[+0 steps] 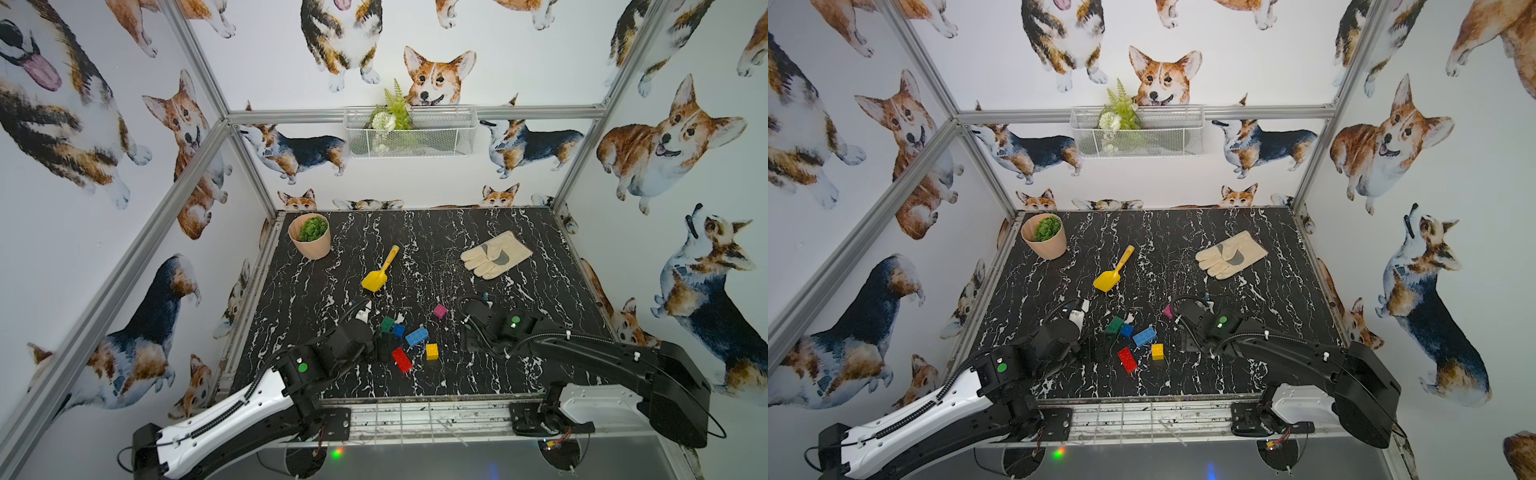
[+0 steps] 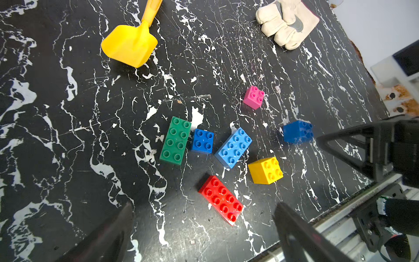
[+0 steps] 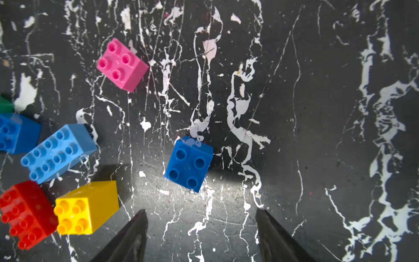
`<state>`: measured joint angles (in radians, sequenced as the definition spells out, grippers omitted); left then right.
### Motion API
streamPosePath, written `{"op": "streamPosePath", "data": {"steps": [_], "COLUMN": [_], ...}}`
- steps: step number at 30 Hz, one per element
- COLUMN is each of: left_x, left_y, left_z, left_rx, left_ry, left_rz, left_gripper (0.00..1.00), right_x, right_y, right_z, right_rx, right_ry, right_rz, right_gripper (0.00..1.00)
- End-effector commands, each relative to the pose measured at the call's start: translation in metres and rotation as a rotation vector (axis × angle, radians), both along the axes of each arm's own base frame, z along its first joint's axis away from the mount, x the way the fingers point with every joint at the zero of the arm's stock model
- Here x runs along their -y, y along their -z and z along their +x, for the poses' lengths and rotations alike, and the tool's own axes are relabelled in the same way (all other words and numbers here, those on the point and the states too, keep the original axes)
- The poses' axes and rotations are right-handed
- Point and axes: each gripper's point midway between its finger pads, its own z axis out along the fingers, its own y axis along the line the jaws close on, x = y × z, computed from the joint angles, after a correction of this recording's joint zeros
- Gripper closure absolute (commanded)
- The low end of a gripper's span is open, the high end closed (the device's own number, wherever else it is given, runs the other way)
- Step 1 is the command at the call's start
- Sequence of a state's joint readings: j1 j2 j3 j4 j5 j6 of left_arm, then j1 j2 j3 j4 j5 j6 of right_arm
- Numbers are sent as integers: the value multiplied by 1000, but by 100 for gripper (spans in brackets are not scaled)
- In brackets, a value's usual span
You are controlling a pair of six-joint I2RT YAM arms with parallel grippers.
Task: Assemble a spoon with lego
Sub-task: Pick up the lego brick from the center of the board.
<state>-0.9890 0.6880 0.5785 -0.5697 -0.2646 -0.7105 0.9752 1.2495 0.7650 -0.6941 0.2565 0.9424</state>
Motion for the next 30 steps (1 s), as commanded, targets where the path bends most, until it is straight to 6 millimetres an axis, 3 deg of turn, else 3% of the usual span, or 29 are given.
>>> {"op": "streamPosePath", "data": {"steps": [1, 8, 27, 30], "left_x": [-7, -14, -23, -24], "left_y": [3, 5, 9, 9], "left_z": [-2, -6, -12, -13], "left_rx": [-3, 1, 0, -1], "left_ry": [-21, -20, -25, -29], "left_rz": [4, -4, -10, -12], "left_gripper": [0, 0, 0, 0], "right_x": [-12, -19, -5, -9], "right_y": [1, 12, 32, 33], "right_z": [11, 21, 25, 28], "right_rx": [15, 7, -14, -12], "right_ry": [91, 104, 149, 151], "right_rz": [42, -4, -83, -70], "right_gripper": [29, 32, 36, 42]}}
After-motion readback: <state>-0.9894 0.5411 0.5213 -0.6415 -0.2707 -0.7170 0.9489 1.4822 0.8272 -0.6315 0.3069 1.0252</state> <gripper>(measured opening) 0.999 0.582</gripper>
